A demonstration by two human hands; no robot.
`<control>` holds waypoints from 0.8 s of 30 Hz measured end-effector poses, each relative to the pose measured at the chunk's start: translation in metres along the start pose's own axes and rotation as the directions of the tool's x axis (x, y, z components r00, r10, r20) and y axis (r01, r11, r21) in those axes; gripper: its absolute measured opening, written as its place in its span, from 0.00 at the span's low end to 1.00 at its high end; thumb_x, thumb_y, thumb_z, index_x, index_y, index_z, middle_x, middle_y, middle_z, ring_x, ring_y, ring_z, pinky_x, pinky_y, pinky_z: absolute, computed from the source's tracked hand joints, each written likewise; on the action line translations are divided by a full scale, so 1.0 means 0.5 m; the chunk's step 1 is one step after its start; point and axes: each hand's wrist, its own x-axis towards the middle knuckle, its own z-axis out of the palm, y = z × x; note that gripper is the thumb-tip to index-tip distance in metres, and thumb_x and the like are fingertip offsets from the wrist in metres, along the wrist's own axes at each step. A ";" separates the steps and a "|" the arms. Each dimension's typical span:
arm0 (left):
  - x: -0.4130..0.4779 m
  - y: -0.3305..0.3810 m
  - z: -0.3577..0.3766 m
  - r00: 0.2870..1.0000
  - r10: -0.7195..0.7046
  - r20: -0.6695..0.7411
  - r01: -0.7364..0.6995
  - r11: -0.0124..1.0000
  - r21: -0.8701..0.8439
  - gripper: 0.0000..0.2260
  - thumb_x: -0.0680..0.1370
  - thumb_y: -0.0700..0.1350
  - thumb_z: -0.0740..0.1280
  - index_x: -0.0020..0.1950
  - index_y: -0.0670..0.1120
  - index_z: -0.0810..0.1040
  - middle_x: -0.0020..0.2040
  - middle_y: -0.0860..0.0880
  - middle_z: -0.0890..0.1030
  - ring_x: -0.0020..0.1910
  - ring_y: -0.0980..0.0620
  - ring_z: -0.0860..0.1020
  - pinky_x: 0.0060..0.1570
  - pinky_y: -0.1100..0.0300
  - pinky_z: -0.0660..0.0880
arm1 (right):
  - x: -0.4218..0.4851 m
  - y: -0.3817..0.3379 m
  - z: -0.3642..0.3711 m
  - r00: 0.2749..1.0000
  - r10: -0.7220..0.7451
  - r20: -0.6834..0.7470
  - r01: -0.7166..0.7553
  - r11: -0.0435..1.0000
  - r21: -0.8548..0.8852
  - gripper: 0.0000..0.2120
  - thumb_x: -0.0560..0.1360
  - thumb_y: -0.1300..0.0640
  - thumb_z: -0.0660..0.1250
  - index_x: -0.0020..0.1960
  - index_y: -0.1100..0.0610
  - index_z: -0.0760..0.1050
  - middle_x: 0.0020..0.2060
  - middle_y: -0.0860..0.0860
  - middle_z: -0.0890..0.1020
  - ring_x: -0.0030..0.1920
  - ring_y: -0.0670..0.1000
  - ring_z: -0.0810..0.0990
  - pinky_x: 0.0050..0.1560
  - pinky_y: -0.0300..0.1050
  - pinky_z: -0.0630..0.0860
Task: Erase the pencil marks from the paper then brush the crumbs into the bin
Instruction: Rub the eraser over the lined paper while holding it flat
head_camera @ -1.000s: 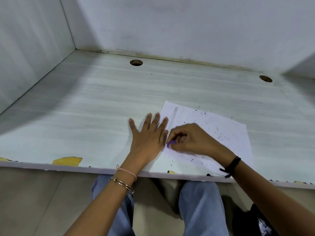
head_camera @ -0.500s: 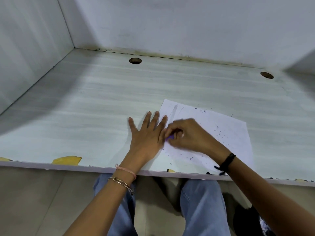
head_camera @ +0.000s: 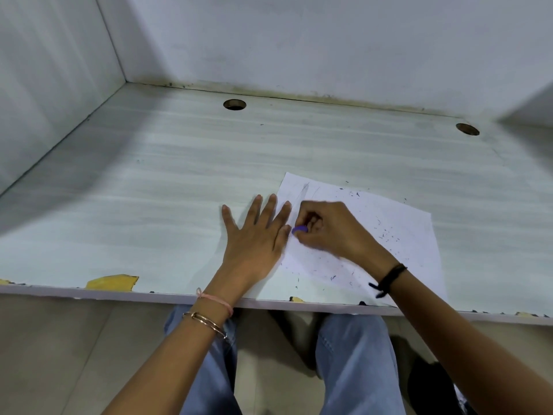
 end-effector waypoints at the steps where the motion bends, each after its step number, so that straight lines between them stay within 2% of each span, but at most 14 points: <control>1: 0.000 0.000 -0.001 1.000 -0.001 -0.003 0.001 1.000 0.002 0.23 0.83 0.56 0.39 0.78 0.58 0.35 0.79 0.52 0.37 0.78 0.49 0.36 0.68 0.28 0.38 | 0.004 -0.002 -0.001 1.000 -0.005 -0.026 0.005 1.000 -0.002 0.05 0.68 0.64 0.72 0.38 0.57 0.77 0.31 0.49 0.80 0.29 0.41 0.73 0.33 0.36 0.73; 2: 0.001 -0.001 -0.001 1.000 -0.002 0.001 0.002 1.000 0.005 0.23 0.84 0.56 0.39 0.78 0.57 0.35 0.79 0.52 0.37 0.78 0.49 0.36 0.68 0.28 0.38 | 0.003 -0.007 0.000 1.000 -0.023 0.001 0.023 1.000 -0.005 0.05 0.68 0.65 0.72 0.38 0.58 0.77 0.31 0.47 0.80 0.29 0.42 0.74 0.33 0.36 0.73; 5: 0.002 -0.001 -0.002 1.000 0.005 0.027 -0.006 1.000 0.024 0.25 0.84 0.57 0.42 0.77 0.56 0.34 0.79 0.51 0.36 0.78 0.47 0.35 0.67 0.27 0.38 | -0.022 -0.026 0.004 0.969 -0.038 0.245 0.028 0.999 0.045 0.04 0.67 0.66 0.72 0.39 0.59 0.80 0.33 0.45 0.83 0.30 0.43 0.76 0.35 0.38 0.75; 6: 0.001 -0.001 -0.001 1.000 0.007 0.024 -0.008 1.000 0.027 0.25 0.84 0.57 0.41 0.77 0.56 0.34 0.79 0.51 0.36 0.78 0.47 0.35 0.67 0.27 0.38 | -0.021 -0.025 0.000 0.965 -0.035 0.261 0.025 0.999 0.040 0.04 0.67 0.66 0.73 0.39 0.59 0.80 0.33 0.45 0.83 0.30 0.42 0.76 0.35 0.37 0.75; 9: -0.001 -0.001 0.001 1.000 0.005 0.005 -0.005 1.000 0.016 0.23 0.84 0.55 0.39 0.78 0.57 0.34 0.79 0.52 0.36 0.78 0.48 0.36 0.68 0.28 0.39 | 0.007 -0.012 -0.010 0.999 0.003 0.045 -0.003 1.000 0.007 0.04 0.68 0.64 0.73 0.38 0.59 0.79 0.30 0.48 0.80 0.27 0.41 0.74 0.33 0.37 0.74; 11: 0.000 -0.002 0.000 1.000 0.000 0.005 0.000 1.000 0.013 0.23 0.84 0.56 0.39 0.78 0.57 0.35 0.79 0.52 0.37 0.78 0.49 0.36 0.68 0.28 0.39 | 0.010 -0.012 -0.003 1.000 -0.010 -0.020 0.010 1.000 -0.017 0.03 0.68 0.64 0.72 0.38 0.59 0.78 0.31 0.50 0.81 0.28 0.42 0.74 0.32 0.40 0.75; 13: 0.001 -0.001 -0.001 1.000 0.004 0.017 -0.005 1.000 0.015 0.24 0.84 0.56 0.40 0.78 0.56 0.35 0.79 0.52 0.37 0.78 0.48 0.36 0.68 0.28 0.38 | -0.010 -0.019 0.005 0.994 -0.033 0.102 0.034 0.999 -0.016 0.04 0.67 0.65 0.72 0.38 0.58 0.79 0.32 0.49 0.82 0.29 0.44 0.76 0.34 0.44 0.76; 15: 0.000 0.000 -0.002 1.000 0.002 0.015 -0.002 1.000 0.000 0.24 0.84 0.56 0.40 0.78 0.56 0.36 0.79 0.52 0.37 0.78 0.49 0.36 0.68 0.28 0.38 | -0.030 -0.023 0.001 0.967 -0.017 0.255 0.008 0.999 0.037 0.04 0.67 0.66 0.73 0.38 0.59 0.80 0.32 0.50 0.82 0.30 0.44 0.76 0.36 0.40 0.76; 16: -0.001 0.000 -0.002 1.000 -0.003 0.011 0.003 1.000 -0.010 0.23 0.84 0.56 0.39 0.78 0.57 0.36 0.79 0.53 0.37 0.78 0.49 0.36 0.68 0.28 0.38 | -0.026 -0.016 -0.006 0.971 -0.013 0.241 0.008 1.000 0.020 0.04 0.68 0.65 0.73 0.38 0.59 0.80 0.33 0.50 0.83 0.30 0.43 0.77 0.37 0.39 0.76; 20: -0.001 0.000 -0.003 1.000 -0.011 0.013 0.011 1.000 -0.008 0.23 0.83 0.55 0.38 0.78 0.58 0.35 0.79 0.53 0.36 0.77 0.50 0.35 0.68 0.30 0.37 | 0.009 0.012 -0.018 0.997 -0.012 -0.073 0.011 1.000 -0.017 0.03 0.69 0.64 0.73 0.39 0.58 0.79 0.33 0.51 0.82 0.30 0.42 0.77 0.35 0.37 0.76; 22: -0.001 0.000 -0.005 1.000 -0.012 0.008 0.012 1.000 -0.020 0.23 0.83 0.55 0.38 0.78 0.58 0.36 0.79 0.53 0.37 0.78 0.50 0.36 0.69 0.29 0.37 | -0.004 0.001 -0.004 0.999 -0.038 -0.027 0.038 0.999 -0.018 0.04 0.68 0.64 0.72 0.38 0.58 0.79 0.32 0.49 0.81 0.31 0.43 0.77 0.35 0.40 0.76; 24: -0.001 0.002 -0.004 1.000 -0.003 0.003 0.003 1.000 -0.021 0.23 0.84 0.55 0.39 0.78 0.57 0.37 0.79 0.53 0.38 0.78 0.50 0.36 0.69 0.28 0.39 | -0.028 -0.016 0.002 0.987 -0.042 0.154 0.042 0.999 0.005 0.04 0.68 0.65 0.72 0.38 0.58 0.80 0.31 0.46 0.81 0.30 0.43 0.76 0.35 0.39 0.76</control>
